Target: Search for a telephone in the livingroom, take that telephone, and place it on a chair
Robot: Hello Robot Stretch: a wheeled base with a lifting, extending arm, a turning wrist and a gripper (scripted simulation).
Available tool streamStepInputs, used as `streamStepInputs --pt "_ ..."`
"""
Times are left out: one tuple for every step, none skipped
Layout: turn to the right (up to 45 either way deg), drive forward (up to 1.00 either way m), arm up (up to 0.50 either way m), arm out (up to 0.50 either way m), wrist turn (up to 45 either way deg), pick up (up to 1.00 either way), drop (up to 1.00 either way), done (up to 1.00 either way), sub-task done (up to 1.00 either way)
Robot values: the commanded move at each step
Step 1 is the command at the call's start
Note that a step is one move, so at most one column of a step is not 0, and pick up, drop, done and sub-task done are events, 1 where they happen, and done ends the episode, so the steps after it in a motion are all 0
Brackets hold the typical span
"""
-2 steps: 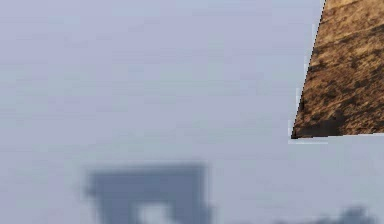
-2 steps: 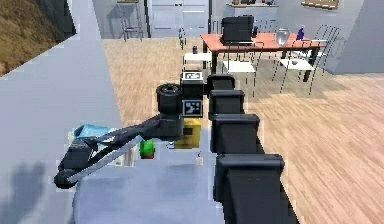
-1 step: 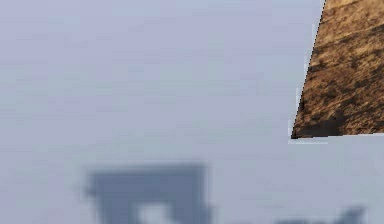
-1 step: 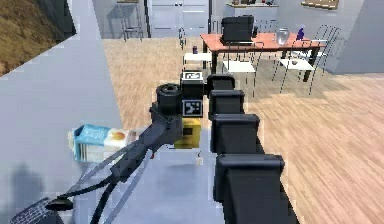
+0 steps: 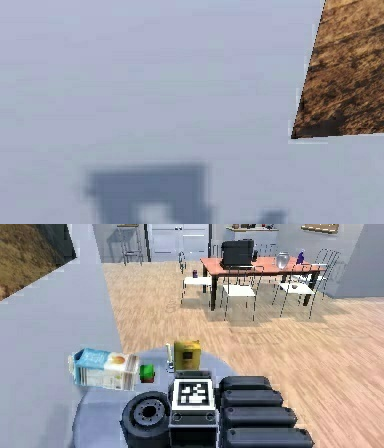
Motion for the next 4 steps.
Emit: streamStepInputs --pt "45.0 0.00 0.00 0.00 0.0 0.00 0.00 0.00 0.00" --pt "45.0 0.00 0.00 0.00 0.0 0.00 0.00 0.00 0.00" --pt "45.0 0.00 0.00 0.00 0.0 0.00 0.00 0.00 0.00" --pt "42.0 0.00 0.00 0.00 0.0 0.00 0.00 0.00 0.00"
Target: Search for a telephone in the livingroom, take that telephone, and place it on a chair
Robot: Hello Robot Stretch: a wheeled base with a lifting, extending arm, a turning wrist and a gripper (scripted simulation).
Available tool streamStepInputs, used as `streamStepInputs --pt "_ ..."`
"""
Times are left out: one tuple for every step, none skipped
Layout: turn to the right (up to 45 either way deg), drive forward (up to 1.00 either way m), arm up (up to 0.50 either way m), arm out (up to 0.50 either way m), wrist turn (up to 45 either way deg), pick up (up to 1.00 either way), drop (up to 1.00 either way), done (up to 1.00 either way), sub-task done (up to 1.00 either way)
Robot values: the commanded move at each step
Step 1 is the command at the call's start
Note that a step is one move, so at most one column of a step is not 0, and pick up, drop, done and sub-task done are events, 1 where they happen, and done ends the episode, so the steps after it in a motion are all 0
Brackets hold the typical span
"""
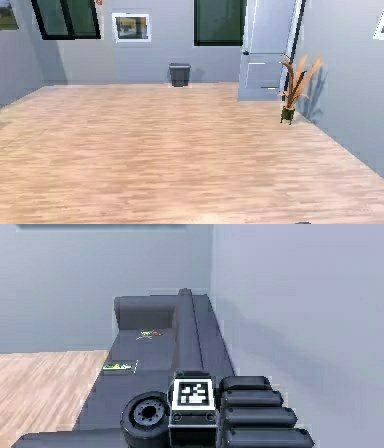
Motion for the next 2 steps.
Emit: streamStepInputs --pt "0.0 0.25 0.00 0.00 0.0 0.00 0.00 0.00 0.00" --pt "-33.0 0.00 0.00 0.00 0.0 0.00 0.00 0.00 0.00"
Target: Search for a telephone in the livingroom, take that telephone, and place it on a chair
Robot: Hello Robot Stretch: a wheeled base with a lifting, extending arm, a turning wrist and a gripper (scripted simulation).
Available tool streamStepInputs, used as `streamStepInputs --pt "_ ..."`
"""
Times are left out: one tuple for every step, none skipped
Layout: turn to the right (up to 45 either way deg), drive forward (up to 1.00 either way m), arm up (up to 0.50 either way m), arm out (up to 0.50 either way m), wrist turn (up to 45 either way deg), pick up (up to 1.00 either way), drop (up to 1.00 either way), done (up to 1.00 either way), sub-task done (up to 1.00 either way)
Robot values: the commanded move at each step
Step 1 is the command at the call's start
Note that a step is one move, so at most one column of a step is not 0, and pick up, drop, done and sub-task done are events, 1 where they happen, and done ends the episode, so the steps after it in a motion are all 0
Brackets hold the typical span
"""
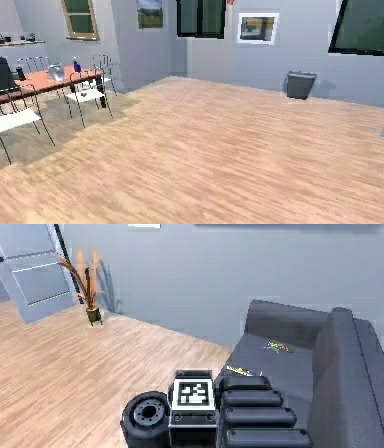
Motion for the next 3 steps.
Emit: streamStepInputs --pt "0.0 0.55 0.00 0.00 0.0 0.00 0.00 0.00 0.00" --pt "-45.0 0.00 0.00 0.00 0.0 0.00 0.00 0.00 0.00" --pt "-12.0 0.00 0.00 0.00 0.0 0.00 0.00 0.00 0.00"
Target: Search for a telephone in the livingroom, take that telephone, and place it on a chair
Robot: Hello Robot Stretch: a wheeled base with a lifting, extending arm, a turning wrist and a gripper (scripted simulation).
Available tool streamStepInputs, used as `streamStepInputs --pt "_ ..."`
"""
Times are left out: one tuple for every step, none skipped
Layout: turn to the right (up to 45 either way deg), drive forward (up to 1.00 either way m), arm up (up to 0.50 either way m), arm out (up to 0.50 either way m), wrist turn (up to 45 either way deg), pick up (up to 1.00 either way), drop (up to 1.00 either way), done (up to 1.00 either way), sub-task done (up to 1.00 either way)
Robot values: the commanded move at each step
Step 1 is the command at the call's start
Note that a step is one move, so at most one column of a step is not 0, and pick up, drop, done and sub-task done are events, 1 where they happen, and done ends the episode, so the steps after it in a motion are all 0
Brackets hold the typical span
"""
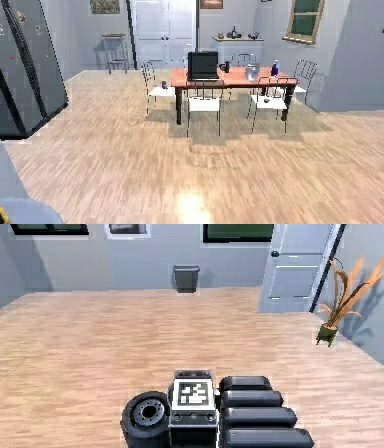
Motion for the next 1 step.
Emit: streamStepInputs --pt "0.0 0.70 0.00 0.00 0.0 0.00 0.00 0.00 0.00"
